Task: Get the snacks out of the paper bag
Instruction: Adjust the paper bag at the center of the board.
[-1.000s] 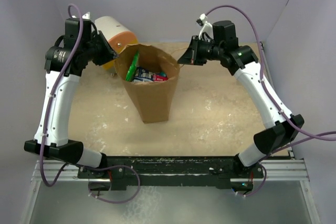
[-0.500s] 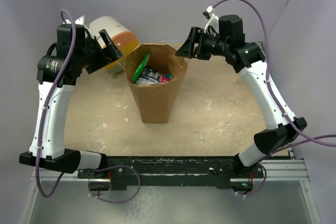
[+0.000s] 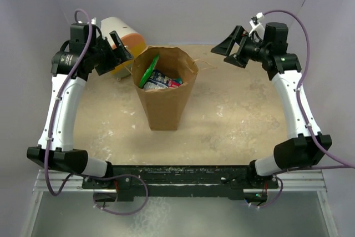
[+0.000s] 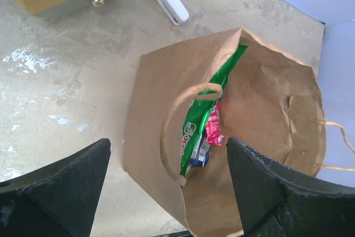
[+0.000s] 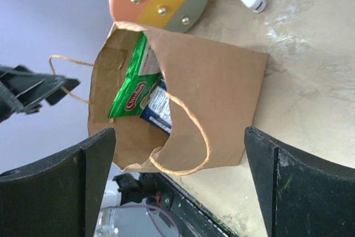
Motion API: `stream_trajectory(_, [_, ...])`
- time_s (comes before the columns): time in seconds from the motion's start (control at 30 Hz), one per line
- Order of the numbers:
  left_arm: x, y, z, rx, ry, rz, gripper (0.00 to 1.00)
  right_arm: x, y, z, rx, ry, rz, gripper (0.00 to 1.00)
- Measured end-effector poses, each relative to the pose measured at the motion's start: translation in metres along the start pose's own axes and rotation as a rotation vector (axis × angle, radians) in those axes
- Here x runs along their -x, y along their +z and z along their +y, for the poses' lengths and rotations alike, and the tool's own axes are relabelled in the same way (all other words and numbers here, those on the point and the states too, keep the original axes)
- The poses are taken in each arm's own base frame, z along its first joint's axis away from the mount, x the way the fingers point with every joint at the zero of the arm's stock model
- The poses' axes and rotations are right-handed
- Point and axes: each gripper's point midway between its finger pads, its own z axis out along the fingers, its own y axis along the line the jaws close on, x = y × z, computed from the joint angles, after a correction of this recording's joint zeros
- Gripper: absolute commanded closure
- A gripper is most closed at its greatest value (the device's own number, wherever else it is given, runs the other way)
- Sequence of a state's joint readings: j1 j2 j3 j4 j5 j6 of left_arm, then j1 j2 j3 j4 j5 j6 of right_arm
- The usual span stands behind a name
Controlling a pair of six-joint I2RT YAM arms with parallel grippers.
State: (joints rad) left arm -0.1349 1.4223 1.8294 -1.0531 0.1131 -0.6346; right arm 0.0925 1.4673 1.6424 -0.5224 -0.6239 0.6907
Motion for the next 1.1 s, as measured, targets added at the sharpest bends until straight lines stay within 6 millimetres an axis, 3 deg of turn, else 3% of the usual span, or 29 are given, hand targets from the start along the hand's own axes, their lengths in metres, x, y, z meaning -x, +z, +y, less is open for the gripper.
stream_trajectory(0.17, [-0.005,0.021,0.01,0.026,-0.005,0.027,0.28,-0.006,0.001,0.004,0.01,-0.039,0.025,0.0])
stream_trajectory(0.3, [-0.002,0.03,0.013,0.022,-0.008,0.027,0.4,0.001,-0.007,-0.011,-0.085,-0.075,0.002,0.0])
stream_trajectory(0.4, [0.001,0.033,0.011,0.008,-0.008,0.021,0.54,0.011,-0.018,-0.038,-0.158,-0.034,-0.027,0.01])
stream_trajectory(0.47, [0.002,0.034,0.01,-0.003,-0.01,0.021,0.7,0.014,-0.021,-0.058,-0.193,0.013,-0.036,0.01])
stream_trajectory(0.53, [0.004,0.035,0.009,-0.013,-0.01,0.017,0.8,0.012,-0.023,-0.08,-0.227,0.06,-0.032,0.0])
stream_trajectory(0.63, [0.007,0.036,0.008,-0.031,-0.004,0.011,0.97,0.007,-0.019,-0.089,-0.238,0.071,-0.007,0.0])
stream_trajectory(0.9, [0.008,0.045,0.011,-0.096,-0.01,0.019,1.0,-0.021,0.004,-0.053,-0.118,-0.016,0.097,0.02])
stream_trajectory(1.1, [0.012,0.045,0.012,-0.137,-0.025,0.019,1.0,-0.036,0.022,-0.02,0.01,-0.028,0.155,0.26])
